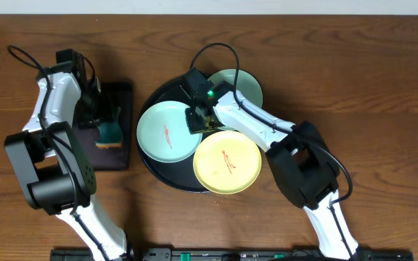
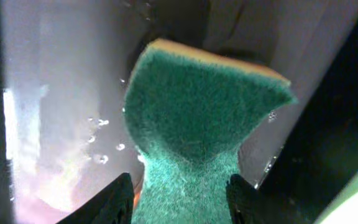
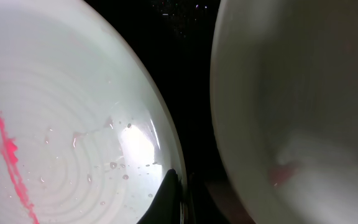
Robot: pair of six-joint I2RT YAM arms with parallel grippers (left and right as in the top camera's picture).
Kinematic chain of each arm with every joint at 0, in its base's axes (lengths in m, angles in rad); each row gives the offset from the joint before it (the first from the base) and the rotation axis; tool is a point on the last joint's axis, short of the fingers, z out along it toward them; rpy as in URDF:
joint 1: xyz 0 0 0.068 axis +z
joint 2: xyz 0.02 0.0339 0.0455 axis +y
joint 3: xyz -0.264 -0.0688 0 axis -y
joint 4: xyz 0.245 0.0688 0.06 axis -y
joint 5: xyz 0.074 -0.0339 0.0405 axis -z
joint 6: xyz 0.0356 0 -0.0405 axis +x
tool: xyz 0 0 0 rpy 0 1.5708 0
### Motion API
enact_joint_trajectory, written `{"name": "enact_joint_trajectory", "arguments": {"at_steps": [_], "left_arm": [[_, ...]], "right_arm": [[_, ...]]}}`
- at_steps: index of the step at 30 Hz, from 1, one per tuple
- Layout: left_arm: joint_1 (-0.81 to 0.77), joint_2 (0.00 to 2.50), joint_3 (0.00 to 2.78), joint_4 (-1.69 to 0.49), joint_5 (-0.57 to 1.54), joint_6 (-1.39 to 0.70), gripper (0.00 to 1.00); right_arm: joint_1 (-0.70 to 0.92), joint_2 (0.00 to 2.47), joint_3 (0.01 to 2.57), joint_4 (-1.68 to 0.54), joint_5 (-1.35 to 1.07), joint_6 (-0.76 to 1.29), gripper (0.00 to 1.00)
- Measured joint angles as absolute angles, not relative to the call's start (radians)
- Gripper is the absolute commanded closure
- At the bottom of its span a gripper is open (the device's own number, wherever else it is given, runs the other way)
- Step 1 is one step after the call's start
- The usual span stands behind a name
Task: Clean dirty plates on tray and stack at the side
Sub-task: 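Grasp the green sponge with the left gripper and lift it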
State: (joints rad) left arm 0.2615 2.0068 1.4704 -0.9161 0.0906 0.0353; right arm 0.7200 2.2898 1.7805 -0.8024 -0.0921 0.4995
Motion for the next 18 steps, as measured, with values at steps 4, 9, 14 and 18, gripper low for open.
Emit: {"name": "enact_joint_trajectory", "arguments": {"at_steps": [4, 9, 14, 18], "left_arm": [[0.256, 2.007, 1.411, -0.878, 0.107, 0.067, 0.51], [0.253, 2.006, 1.361, -0.803, 0.107, 0.084, 0.69], [0.251, 2.006, 1.352, -0.781, 0.125, 0.088, 0.93], [0.249, 2.006, 1.352, -0.780, 0.129, 0.078, 0.93]], "right_arm": [[0.720, 2.290, 1.781, -0.803, -0.092, 0.499, 0.98], [0.720, 2.290, 1.781, -0.803, -0.092, 0.499, 0.99], [0.720, 2.290, 1.781, -0.803, -0.091, 0.498, 0.99], [0.720, 2.290, 1.781, -0.803, -0.091, 0.496, 0.99]]}}
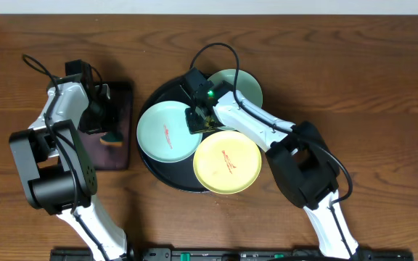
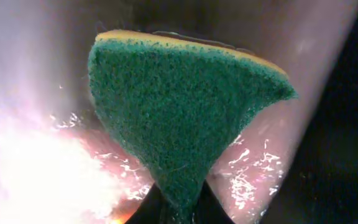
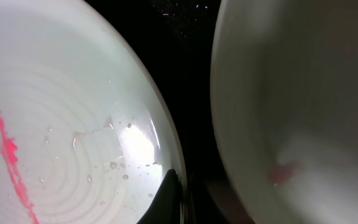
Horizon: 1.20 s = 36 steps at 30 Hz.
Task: Clean dirty plates on tray and stack at the side
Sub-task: 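Grasp the green sponge with the left gripper and lift it, then scrub the left pale green plate with the sponge in the left gripper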
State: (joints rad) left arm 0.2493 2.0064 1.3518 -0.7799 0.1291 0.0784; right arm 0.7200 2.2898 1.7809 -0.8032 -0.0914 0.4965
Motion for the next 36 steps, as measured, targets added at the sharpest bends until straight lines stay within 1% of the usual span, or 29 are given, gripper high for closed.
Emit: {"name": "enact_joint_trajectory", "arguments": {"at_steps": [7, 17, 26, 32, 36], "left_arm": [[0.250, 1.974, 1.370, -0.838, 0.126, 0.063, 0.93], [0.221, 1.692, 1.406, -0.894, 0.125, -0.048, 0.93], [0.126, 1.715, 1.366, -0.889, 0.049, -0.234, 0.93], [0.104, 1.717, 1.364, -0.871, 0.038, -0.270, 0.93], [0.062, 1.717, 1.363, -0.868, 0.050, -0.282, 0.93]], "right_arm": [[0.720, 2.290, 1.781, -0.803, -0.089, 0.496, 0.99], [0.720, 2.290, 1.781, -0.803, -0.088, 0.481, 0.99], [0.720, 2.290, 1.781, -0.806, -0.086, 0.478, 0.99], [0.720, 2.290, 1.782, -0.807, -0.086, 0.477, 0.99], [0.720, 2.290, 1.783, -0.810, -0.085, 0.477, 0.99]]}}
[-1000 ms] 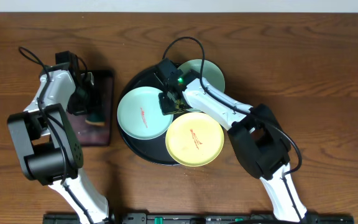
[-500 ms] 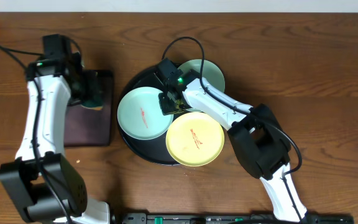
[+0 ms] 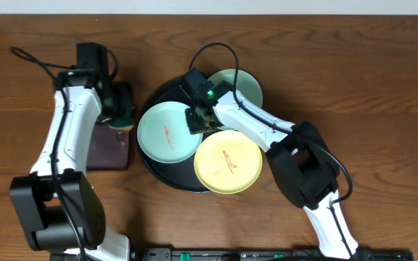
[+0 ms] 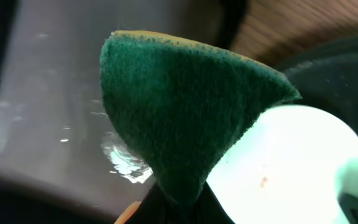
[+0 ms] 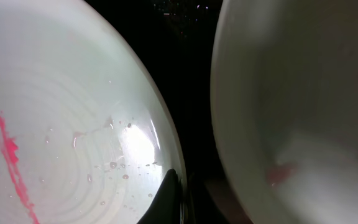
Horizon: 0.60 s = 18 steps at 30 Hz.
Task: Clean dirty plates on tray and stack at the side
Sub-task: 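Scrub the left pale green plate with the sponge in the left gripper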
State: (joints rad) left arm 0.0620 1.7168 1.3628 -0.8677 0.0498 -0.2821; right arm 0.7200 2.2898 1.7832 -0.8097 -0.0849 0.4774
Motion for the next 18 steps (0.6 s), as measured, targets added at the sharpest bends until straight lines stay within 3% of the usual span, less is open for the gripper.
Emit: {"name": "enact_joint_trajectory", "arguments": {"at_steps": [9, 18], "left_arm": [[-0.109, 1.757, 1.290, -0.778, 0.084, -0.353, 0.93], [-0.147, 1.912, 1.284, -0.762, 0.096, -0.386, 0.92]], "right_arm": [[0.719, 2.290, 1.784, -0.815, -0.085, 0.477, 0.99], [0.719, 2.290, 1.785, -0.816, -0.085, 0.477, 0.99]]}}
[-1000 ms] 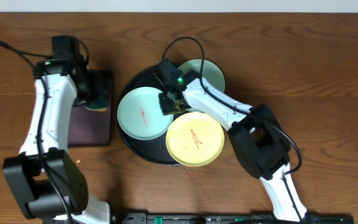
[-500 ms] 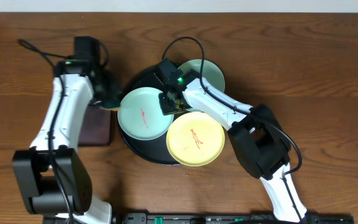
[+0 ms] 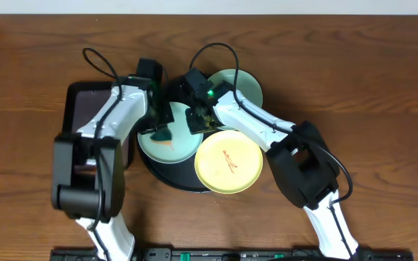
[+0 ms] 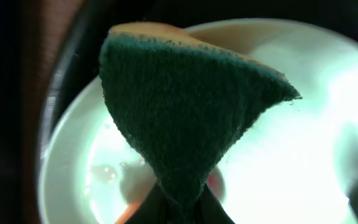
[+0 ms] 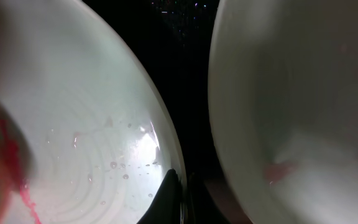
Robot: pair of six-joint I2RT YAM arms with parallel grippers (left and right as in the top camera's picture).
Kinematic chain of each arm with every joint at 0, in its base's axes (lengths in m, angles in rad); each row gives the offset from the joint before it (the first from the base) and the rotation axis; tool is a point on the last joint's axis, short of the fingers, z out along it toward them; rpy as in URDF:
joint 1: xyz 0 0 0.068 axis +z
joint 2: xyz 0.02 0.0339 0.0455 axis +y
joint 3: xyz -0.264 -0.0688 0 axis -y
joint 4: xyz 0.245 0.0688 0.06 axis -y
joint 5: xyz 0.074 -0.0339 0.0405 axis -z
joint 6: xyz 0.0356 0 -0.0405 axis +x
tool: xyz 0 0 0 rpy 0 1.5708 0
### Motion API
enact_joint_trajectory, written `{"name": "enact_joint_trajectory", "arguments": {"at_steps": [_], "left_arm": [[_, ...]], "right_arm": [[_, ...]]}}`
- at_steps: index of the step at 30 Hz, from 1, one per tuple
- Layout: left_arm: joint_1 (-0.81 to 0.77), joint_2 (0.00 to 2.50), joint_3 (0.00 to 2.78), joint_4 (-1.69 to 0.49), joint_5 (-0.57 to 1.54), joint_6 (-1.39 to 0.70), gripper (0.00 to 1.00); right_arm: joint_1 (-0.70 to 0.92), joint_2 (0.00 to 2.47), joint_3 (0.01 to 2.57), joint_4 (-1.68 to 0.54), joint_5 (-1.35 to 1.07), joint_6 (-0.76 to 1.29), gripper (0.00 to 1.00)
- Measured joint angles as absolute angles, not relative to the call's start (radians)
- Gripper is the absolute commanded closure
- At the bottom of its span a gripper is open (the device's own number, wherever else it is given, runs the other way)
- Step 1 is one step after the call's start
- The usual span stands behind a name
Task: Clean dirty plates on tray and stack at the side
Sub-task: 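Scrub the left pale green plate with the sponge in the left gripper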
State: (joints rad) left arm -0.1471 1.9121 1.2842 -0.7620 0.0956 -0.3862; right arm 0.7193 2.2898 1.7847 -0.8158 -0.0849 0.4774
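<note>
A black round tray (image 3: 167,178) holds three plates. The mint plate (image 3: 181,145) lies on its left, with a red smear (image 5: 8,146) on it. My left gripper (image 3: 160,125) is shut on a green sponge (image 4: 185,112) with a yellow back, just above or on that plate (image 4: 303,137); whether it touches I cannot tell. My right gripper (image 5: 180,186) is shut on the right rim of the mint plate (image 5: 86,112). A pale green plate (image 3: 239,85) sits at the back, and a yellow plate (image 3: 228,162) with a red mark lies at the front.
A dark, wet square dish (image 3: 85,109) lies left of the tray on the wooden table (image 3: 369,87). Both arms cross over the tray's back half. In the right wrist view, the pale green plate (image 5: 291,93) lies close beside the mint one.
My left gripper has moved right with the sponge, from over the dark dish's right edge to above the mint plate. The right gripper has not moved.
The sponge lay on the dark dish between my open left fingers. The fingers then shut on it, pinching it narrow. It later hung at the dish's right edge, and now it is over the mint plate. My right gripper held that plate's rim throughout.
</note>
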Motion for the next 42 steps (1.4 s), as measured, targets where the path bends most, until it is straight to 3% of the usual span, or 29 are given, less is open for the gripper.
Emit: {"name": "enact_joint_trajectory", "arguments": {"at_steps": [7, 22, 34, 38, 42], "left_arm": [[-0.152, 1.945, 1.288, -0.778, 0.134, -0.388, 0.92], [-0.170, 1.966, 1.288, -0.823, 0.383, -0.156, 0.93], [-0.208, 1.962, 1.299, -0.882, 0.113, -0.630, 0.93], [-0.208, 1.962, 1.299, -0.877, 0.121, -0.677, 0.93], [-0.196, 1.962, 1.298, -0.856, 0.170, -0.589, 0.93]], "right_arm": [[0.719, 2.290, 1.785, -0.818, -0.080, 0.476, 0.99], [0.719, 2.290, 1.785, -0.818, -0.075, 0.463, 0.99], [0.719, 2.290, 1.785, -0.817, -0.075, 0.463, 0.99], [0.719, 2.290, 1.785, -0.817, -0.075, 0.463, 0.99], [0.719, 2.290, 1.785, -0.817, -0.075, 0.463, 0.99]]}}
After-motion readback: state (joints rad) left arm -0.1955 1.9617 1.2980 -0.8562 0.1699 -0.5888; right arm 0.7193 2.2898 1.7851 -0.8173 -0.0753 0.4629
